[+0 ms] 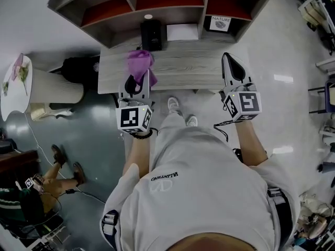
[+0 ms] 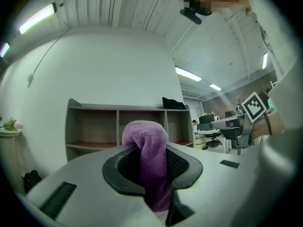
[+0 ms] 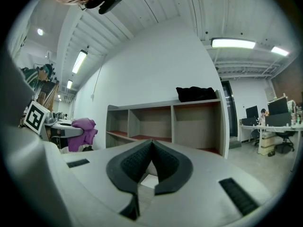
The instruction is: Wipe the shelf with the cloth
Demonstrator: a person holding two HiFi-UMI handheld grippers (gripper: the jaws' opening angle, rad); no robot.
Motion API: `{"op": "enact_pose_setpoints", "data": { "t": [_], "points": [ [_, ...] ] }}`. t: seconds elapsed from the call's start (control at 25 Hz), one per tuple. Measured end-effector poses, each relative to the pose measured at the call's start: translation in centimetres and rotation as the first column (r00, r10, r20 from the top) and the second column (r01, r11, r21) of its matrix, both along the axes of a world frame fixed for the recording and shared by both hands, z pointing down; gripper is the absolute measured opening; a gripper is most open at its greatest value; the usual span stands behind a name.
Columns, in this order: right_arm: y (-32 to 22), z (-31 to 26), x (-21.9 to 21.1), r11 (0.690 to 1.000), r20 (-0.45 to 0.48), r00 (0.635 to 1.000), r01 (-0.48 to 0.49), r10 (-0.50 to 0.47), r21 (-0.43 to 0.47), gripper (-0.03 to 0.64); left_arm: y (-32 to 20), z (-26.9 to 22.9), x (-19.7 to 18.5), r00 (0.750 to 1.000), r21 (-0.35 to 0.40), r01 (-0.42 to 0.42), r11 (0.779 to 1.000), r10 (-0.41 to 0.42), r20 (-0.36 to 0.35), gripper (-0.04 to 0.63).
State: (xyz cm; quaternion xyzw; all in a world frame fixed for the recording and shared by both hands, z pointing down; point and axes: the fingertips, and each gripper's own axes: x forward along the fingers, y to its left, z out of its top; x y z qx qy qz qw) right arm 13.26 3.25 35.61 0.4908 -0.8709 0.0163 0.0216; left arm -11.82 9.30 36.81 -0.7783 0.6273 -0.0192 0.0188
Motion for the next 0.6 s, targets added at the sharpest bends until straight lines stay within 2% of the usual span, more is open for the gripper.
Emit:
{"op": "enact_pose_setpoints", "data": {
  "t": [0.6],
  "points": [
    [-6.5, -0.7, -4.5, 0.999, -0.043, 0.998, -0.046, 0.047, 0.018, -0.002, -10.0, -0.1, -1.8, 0.993, 0.017, -0.104, 0.994, 0.105, -0.046, 0.091]
  ]
}}
